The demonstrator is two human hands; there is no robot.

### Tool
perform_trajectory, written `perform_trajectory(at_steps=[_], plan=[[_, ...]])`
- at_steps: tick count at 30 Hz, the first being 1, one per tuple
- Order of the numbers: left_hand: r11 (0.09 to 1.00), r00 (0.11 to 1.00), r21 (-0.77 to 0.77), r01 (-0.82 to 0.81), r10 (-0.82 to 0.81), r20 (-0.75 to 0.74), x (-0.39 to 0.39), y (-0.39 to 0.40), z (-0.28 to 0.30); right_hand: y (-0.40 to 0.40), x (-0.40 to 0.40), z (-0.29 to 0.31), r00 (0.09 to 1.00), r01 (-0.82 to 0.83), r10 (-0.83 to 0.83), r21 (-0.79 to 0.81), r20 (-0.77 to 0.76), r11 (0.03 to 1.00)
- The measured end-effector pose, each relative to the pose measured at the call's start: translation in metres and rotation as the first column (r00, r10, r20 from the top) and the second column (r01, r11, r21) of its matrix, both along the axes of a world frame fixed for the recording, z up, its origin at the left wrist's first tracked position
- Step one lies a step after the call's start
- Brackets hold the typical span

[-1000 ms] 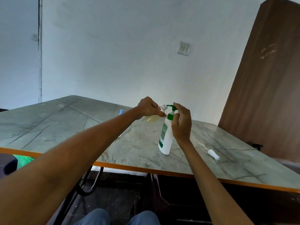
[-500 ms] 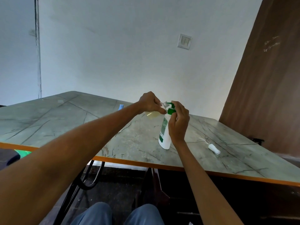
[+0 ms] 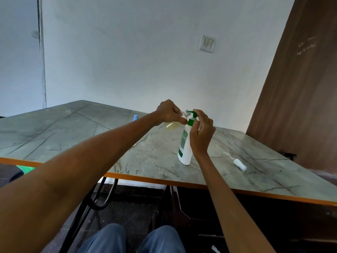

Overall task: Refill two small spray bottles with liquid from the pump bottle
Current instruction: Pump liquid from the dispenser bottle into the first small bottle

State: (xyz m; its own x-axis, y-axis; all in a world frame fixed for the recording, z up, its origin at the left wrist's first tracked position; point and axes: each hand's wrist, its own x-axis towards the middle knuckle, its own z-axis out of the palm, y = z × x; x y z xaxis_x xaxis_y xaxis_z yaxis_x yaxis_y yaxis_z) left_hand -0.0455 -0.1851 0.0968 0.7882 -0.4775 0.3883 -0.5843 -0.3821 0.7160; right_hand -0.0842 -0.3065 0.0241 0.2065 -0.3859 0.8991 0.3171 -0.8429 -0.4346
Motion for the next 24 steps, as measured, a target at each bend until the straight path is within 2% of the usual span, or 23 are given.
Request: perform_trajectory(at_steps=[3,14,20,24], plan=[[1.000,1.000,0.001,0.003,-0.003,0.002,0.001,0.000,-0.004,0.006,0.000,-0.004,0.998,0.034,-0.035,0.002,0.053,0.999],[0.999,1.000,-0.039,-0.001,0.001,0.003,-0.001,0.000,-0.001,0.007,0.000,0.009,0.998,0.061,-0.061,0.018,0.006,0.998],[1.000,1.000,-0.005,0.007,-0.007,0.004,0.002,0.000,-0.002,0.008,0.006,-0.003,0.991,0.124,-0.125,0.014,0.053,0.992],[1.000,1.000,0.001,0.006,-0.006,0.015,0.001,0.001,-0.002,0.009,0.005,-0.003,0.992,0.087,-0.090,0.039,0.086,0.995]])
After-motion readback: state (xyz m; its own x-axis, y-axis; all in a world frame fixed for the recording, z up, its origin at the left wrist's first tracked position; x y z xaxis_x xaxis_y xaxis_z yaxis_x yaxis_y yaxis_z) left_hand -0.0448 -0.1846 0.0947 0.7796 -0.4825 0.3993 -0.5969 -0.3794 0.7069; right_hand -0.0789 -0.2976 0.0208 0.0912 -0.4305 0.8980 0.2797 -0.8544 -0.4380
